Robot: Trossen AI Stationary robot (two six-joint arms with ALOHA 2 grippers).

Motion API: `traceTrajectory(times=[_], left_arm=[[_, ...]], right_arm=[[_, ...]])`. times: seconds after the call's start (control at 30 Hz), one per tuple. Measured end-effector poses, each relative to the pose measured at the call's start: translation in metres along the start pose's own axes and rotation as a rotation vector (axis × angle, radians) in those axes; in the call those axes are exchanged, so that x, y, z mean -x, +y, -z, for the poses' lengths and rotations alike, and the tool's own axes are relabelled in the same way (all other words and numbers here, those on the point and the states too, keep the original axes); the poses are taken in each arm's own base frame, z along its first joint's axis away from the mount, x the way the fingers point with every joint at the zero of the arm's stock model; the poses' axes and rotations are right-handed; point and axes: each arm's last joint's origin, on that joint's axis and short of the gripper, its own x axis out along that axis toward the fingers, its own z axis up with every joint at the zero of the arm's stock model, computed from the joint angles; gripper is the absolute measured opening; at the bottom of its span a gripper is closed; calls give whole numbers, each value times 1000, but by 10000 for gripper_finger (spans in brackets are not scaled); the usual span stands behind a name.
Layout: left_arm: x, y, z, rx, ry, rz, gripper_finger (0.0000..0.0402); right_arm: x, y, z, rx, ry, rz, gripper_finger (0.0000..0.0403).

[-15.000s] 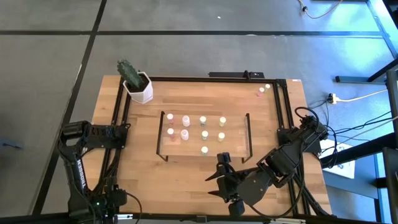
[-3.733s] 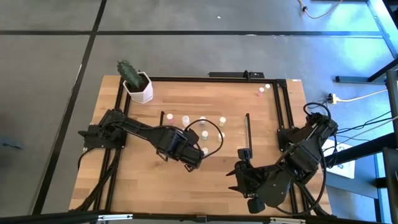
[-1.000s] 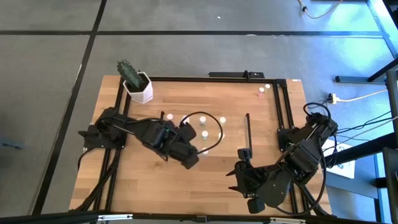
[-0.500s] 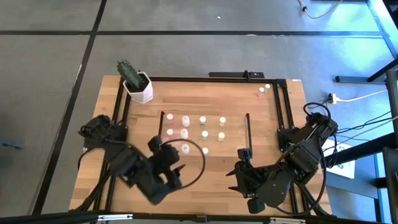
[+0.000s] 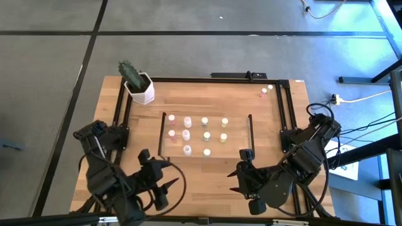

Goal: Pick and place medicine bottles onto shelf by color
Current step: Put the pink pill bottle on the shelf aligned with the other pink pill bottles

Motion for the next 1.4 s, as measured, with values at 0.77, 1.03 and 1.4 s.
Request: traceTrajectory(times=[0.77,1.03,1.4], left_arm=[[-9,4,-6,-187,-30,-51,242],[-20,8,-13,-302,-21,-86,242],[-40,22,-31,-274,-12,-154,242]], right_arm=[[54,-132,25,-697,-74,643,170],[55,-198,68,-1059,35,785,156],[45,-254,135,-1270,222,1025,153]])
